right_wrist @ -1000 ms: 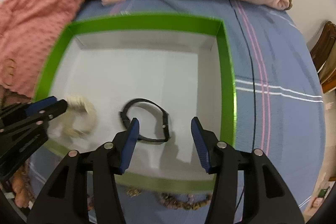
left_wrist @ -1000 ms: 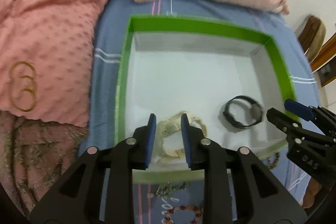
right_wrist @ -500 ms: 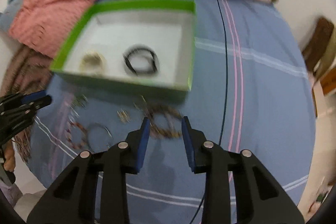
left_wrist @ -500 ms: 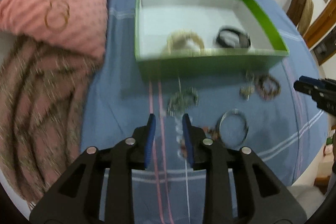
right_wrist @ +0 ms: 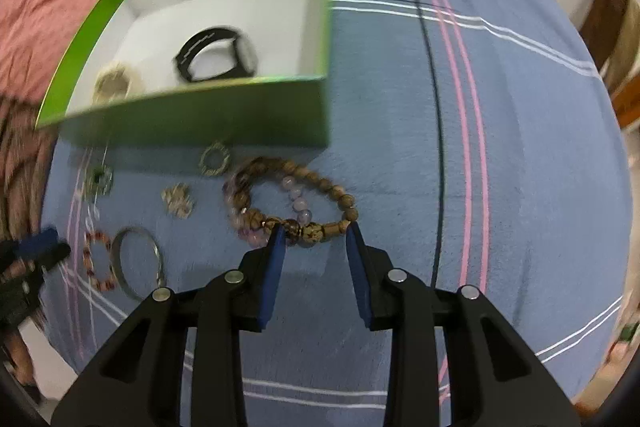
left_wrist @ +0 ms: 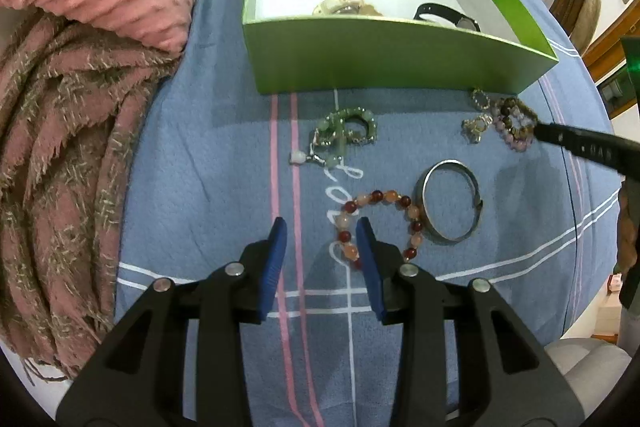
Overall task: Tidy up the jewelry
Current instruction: 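Move the left tool to the red bead bracelet while the right tool reaches the brown bead bracelet, then grasp the red bead bracelet with the left tool while the right tool grasps the brown bead bracelet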
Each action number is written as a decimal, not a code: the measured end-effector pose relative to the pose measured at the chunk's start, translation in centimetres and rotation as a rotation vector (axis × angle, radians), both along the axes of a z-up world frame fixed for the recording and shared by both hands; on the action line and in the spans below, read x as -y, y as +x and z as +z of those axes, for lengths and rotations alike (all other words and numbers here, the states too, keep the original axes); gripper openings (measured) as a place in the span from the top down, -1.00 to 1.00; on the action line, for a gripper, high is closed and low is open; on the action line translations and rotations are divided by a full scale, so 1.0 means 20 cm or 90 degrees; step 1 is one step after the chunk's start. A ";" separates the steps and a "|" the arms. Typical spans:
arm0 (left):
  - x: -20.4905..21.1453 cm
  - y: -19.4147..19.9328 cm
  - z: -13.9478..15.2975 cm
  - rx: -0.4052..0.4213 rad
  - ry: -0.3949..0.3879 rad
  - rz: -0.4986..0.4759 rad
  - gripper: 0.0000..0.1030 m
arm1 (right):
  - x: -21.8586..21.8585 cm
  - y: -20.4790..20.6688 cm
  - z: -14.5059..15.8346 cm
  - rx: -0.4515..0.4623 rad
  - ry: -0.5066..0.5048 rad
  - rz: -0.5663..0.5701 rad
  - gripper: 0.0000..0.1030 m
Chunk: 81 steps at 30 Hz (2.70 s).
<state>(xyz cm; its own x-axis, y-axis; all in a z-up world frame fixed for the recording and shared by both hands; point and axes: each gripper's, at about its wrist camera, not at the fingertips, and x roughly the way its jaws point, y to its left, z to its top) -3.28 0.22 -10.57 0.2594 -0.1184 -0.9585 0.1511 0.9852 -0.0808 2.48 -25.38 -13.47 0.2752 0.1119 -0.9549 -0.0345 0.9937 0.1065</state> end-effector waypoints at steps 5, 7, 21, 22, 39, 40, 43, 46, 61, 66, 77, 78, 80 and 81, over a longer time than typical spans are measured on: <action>0.01 0.01 -0.03 -0.009 0.000 0.001 0.29 | 0.01 0.03 0.00 -0.001 -0.002 -0.005 0.36; 0.00 0.01 -0.03 -0.011 -0.001 0.002 0.29 | 0.04 0.04 0.00 -0.001 0.009 -0.021 0.36; 0.04 0.03 -0.08 -0.019 -0.005 0.003 0.29 | 0.25 0.12 0.04 0.009 0.058 -0.106 0.43; 0.04 0.03 -0.07 -0.019 -0.005 0.003 0.29 | 0.23 0.14 0.04 0.009 0.058 -0.101 0.46; 0.01 0.04 -0.10 -0.027 -0.023 -0.002 0.26 | 0.05 0.10 -0.06 -0.019 -0.019 -0.011 0.86; 0.01 0.04 -0.11 -0.029 -0.024 -0.004 0.27 | 0.06 0.08 -0.06 -0.019 -0.015 -0.011 0.86; 0.02 0.04 -0.13 -0.029 -0.020 -0.013 0.27 | 0.08 0.04 -0.06 -0.016 -0.007 -0.012 0.86; 0.06 0.05 -0.13 -0.023 0.010 -0.020 0.29 | 0.08 0.03 -0.06 -0.015 -0.006 -0.011 0.86; 0.08 0.03 -0.03 0.014 0.015 -0.023 0.85 | 0.09 -0.06 0.02 0.008 0.020 -0.010 0.86; 0.07 0.02 0.08 0.042 -0.003 -0.022 0.85 | 0.13 -0.10 0.15 0.040 0.040 -0.012 0.86; -0.02 -0.05 0.33 0.093 -0.025 -0.025 0.85 | 0.07 -0.09 0.43 0.104 0.055 0.008 0.86; -0.01 -0.05 0.34 0.096 -0.026 -0.025 0.85 | 0.06 -0.10 0.45 0.109 0.055 0.011 0.86; 0.00 -0.05 0.36 0.101 -0.028 -0.023 0.85 | 0.05 -0.10 0.47 0.113 0.056 0.016 0.86; 0.00 -0.05 0.37 0.104 -0.029 -0.024 0.85 | 0.04 -0.11 0.47 0.114 0.054 0.019 0.86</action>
<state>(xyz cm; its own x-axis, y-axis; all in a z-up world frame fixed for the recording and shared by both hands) -4.29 0.19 -3.11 0.4060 -0.1737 -0.8972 0.2031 0.9744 -0.0967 0.36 -26.18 -3.97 0.4357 0.2005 -0.8775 -0.0902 0.9797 0.1791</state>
